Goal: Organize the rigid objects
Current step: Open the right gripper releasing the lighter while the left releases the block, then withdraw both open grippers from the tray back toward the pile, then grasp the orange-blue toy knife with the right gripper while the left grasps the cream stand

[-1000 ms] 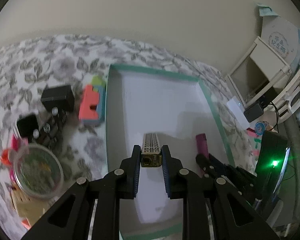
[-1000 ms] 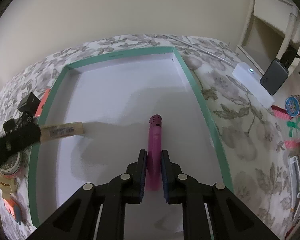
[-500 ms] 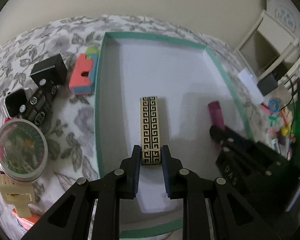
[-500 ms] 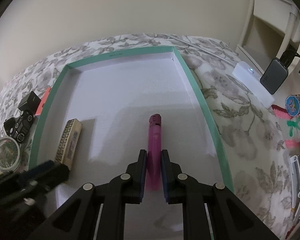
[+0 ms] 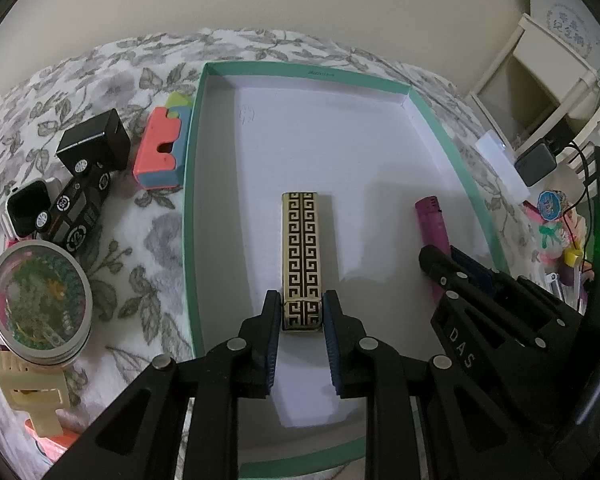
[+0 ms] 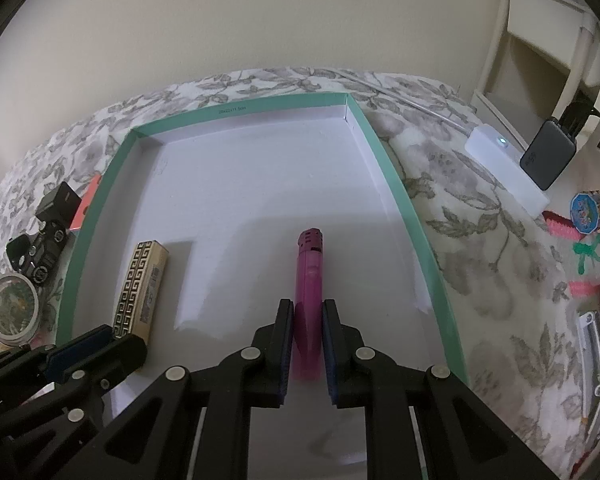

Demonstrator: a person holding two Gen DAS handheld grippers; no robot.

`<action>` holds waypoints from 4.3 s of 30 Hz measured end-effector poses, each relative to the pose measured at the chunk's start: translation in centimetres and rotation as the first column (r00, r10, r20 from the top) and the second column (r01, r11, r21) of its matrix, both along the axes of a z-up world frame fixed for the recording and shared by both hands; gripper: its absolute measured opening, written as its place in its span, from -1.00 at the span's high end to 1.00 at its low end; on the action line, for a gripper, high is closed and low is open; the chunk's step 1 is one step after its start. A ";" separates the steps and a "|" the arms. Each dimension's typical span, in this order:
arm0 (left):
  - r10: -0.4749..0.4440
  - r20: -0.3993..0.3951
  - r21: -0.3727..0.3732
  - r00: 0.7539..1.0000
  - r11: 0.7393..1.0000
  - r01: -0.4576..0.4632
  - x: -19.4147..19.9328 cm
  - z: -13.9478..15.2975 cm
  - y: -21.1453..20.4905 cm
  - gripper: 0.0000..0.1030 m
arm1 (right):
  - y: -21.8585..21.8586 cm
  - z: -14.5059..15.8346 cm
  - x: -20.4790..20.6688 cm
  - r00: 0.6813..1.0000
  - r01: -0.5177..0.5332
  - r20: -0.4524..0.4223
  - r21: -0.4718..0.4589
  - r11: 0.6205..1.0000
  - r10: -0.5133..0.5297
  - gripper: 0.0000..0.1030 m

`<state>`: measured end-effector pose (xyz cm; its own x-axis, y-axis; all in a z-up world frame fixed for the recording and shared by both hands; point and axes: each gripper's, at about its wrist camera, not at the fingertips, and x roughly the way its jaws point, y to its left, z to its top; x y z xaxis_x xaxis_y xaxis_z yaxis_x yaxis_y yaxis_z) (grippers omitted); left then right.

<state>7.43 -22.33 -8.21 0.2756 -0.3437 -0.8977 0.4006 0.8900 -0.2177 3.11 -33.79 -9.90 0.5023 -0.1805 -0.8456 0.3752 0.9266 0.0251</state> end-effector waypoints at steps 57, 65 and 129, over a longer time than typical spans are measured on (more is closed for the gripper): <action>0.418 0.334 -0.280 0.845 0.900 -0.334 0.7 11.5 13.4 -0.99 | 3.5 4.5 -2.0 0.984 -0.064 0.161 -0.093 0.994 0.078 -1.00; 0.511 0.329 -0.274 0.794 0.857 -0.437 0.3 14.1 20.0 -1.00 | 7.5 7.5 -2.2 0.963 -0.146 0.227 -0.021 0.989 0.147 -1.00; 0.564 -0.210 -0.035 0.798 0.812 -0.583 0.0 2.6 27.1 -0.98 | 23.0 -0.8 0.6 0.856 -0.489 -0.149 0.083 0.869 0.496 -0.57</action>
